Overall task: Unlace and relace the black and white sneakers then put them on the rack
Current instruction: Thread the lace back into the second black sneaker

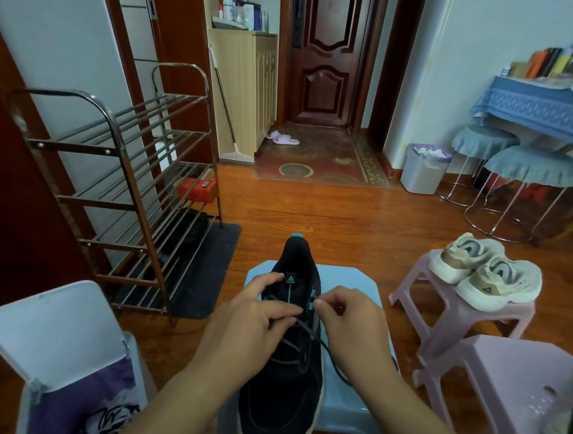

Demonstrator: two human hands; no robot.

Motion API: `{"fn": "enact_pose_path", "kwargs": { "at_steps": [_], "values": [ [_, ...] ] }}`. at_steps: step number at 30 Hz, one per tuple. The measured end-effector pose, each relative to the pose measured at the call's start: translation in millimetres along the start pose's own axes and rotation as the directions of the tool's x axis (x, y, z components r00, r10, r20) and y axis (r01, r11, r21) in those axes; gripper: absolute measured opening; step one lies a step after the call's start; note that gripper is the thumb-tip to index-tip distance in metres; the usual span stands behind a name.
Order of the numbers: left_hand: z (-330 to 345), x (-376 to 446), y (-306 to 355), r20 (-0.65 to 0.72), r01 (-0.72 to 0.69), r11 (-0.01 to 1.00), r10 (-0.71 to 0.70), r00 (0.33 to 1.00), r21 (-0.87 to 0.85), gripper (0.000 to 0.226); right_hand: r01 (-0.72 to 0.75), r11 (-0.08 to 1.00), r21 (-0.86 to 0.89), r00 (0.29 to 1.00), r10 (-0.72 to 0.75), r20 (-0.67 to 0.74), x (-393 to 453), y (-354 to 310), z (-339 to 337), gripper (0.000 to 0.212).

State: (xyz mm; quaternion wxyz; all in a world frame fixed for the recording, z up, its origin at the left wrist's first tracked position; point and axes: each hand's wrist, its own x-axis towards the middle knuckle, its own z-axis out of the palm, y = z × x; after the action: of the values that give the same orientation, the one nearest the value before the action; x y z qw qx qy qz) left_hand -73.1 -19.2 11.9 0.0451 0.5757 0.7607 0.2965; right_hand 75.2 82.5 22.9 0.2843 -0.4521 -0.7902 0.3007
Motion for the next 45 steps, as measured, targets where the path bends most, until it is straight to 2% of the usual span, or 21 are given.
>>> {"fn": "enact_pose_path", "kwargs": {
  "at_steps": [4, 12, 18, 20, 22, 24, 26, 29, 30, 32, 34, 35, 36, 37, 38, 39, 40, 41, 42, 43, 45],
  "values": [
    [1.8, 2.3, -2.7, 0.005, 0.010, 1.000, -0.009, 1.000, -0.020, 0.020, -0.114, 0.992, 0.046, 0.993, 0.112, 0.031, 2.2, -1.9, -1.3, 0.020],
    [1.2, 4.9, -1.5, 0.001, 0.032, 0.999, -0.032, 0.999, -0.034, 0.021, -0.112, 0.993, -0.039, 0.992, 0.114, 0.050, -0.5, -6.9, -3.6, 0.021],
    [3.2, 4.7, -0.8, -0.009, 0.051, 0.997, -0.051, 0.999, -0.057, 0.024, -0.187, 0.967, 0.175, 0.982, 0.190, -0.004, 1.0, -8.6, 3.7, 0.017],
    [2.6, 4.6, 0.7, -0.044, 0.068, 0.993, -0.073, 0.996, -0.101, 0.032, -0.215, 0.933, 0.288, 0.973, 0.231, -0.024, 1.5, -9.0, 8.8, 0.010],
    [2.1, 5.2, 2.3, -0.110, 0.139, 0.980, -0.155, 0.982, -0.142, 0.049, -0.246, 0.885, 0.395, 0.961, 0.277, -0.022, 3.2, -9.1, 13.0, 0.009],
    [-0.2, 6.3, 1.9, -0.082, 0.234, 0.943, -0.260, 0.962, -0.237, 0.068, -0.241, 0.895, 0.376, 0.963, 0.267, -0.019, 3.9, -11.3, 16.3, 0.007],
    [-1.3, 6.3, -1.2, 0.008, 0.267, 0.912, -0.278, 0.960, -0.310, 0.074, -0.201, 0.940, 0.276, 0.975, 0.219, -0.035, 6.0, -16.9, 17.1, 0.005],
    [-3.0, 6.2, -7.7, 0.043, 0.259, 0.932, -0.257, 0.965, -0.254, 0.075, -0.131, 0.989, 0.075, 0.991, 0.132, -0.019, 17.3, -28.4, 12.0, 0.011],
    [-2.9, 6.2, -8.5, 0.039, 0.256, 0.936, -0.255, 0.966, -0.243, 0.075, -0.148, 0.987, 0.056, 0.989, 0.147, 0.020, 22.9, -31.1, 9.5, 0.012],
    [-2.9, 5.9, -7.5, 0.038, 0.256, 0.938, -0.254, 0.966, -0.235, 0.074, -0.241, 0.957, 0.162, 0.968, 0.226, 0.108, 38.0, -32.8, 3.4, 0.018],
    [-2.3, 5.3, -7.3, 0.038, 0.258, 0.937, -0.257, 0.966, -0.235, 0.073, -0.326, 0.848, 0.418, 0.946, 0.290, 0.147, 64.4, -28.3, -13.9, 0.019],
    [-3.2, 4.8, -6.9, 0.044, 0.264, 0.934, -0.262, 0.964, -0.241, 0.073, -0.348, 0.726, 0.593, 0.930, 0.349, 0.118, 84.8, -23.1, -28.8, 0.016],
    [-4.1, 4.4, -6.7, 0.049, 0.271, 0.930, -0.267, 0.962, -0.249, 0.072, -0.328, 0.548, 0.770, 0.901, 0.427, 0.079, 107.3, -13.2, -49.8, 0.014],
    [-5.0, 3.8, -6.6, 0.051, 0.276, 0.927, -0.272, 0.961, -0.256, 0.072, -0.251, 0.332, 0.909, 0.857, 0.513, 0.050, 128.2, -3.1, -73.7, 0.014],
    [-5.5, 3.1, -6.6, 0.054, 0.280, 0.924, -0.276, 0.960, -0.260, 0.071, -0.141, 0.153, 0.978, 0.806, 0.592, 0.023, 145.1, 11.6, -97.6, 0.012],
    [-6.0, 2.7, -7.0, 0.056, 0.282, 0.923, -0.277, 0.959, -0.263, 0.071, -0.064, 0.116, 0.991, 0.746, 0.665, -0.029, 157.4, 30.3, -114.9, 0.007],
    [-6.3, 2.3, -7.4, 0.056, 0.283, 0.923, -0.278, 0.959, -0.262, 0.070, -0.090, 0.205, 0.975, 0.701, 0.708, -0.084, 161.7, 46.4, -124.0, 0.012],
    [-6.2, 1.8, -7.2, 0.053, 0.282, 0.923, -0.279, 0.959, -0.263, 0.070, -0.223, 0.321, 0.920, 0.686, 0.723, -0.086, 162.0, 57.0, -123.2, 0.019],
    [-5.6, 1.7, -6.7, 0.050, 0.283, 0.922, -0.280, 0.959, -0.265, 0.071, -0.369, 0.426, 0.826, 0.715, 0.698, -0.041, 156.0, 64.1, -113.2, 0.020],
    [-4.8, 2.3, -5.6, 0.045, 0.281, 0.921, -0.279, 0.959, -0.270, 0.071, -0.494, 0.506, 0.707, 0.749, 0.661, 0.049, 143.3, 64.5, -97.3, 0.017],
    [-3.3, 4.8, -4.2, 0.037, 0.277, 0.921, -0.278, 0.960, -0.275, 0.071, -0.613, 0.655, 0.442, 0.787, 0.553, 0.273, 110.9, 53.7, -60.2, 0.033]
  ]
}}
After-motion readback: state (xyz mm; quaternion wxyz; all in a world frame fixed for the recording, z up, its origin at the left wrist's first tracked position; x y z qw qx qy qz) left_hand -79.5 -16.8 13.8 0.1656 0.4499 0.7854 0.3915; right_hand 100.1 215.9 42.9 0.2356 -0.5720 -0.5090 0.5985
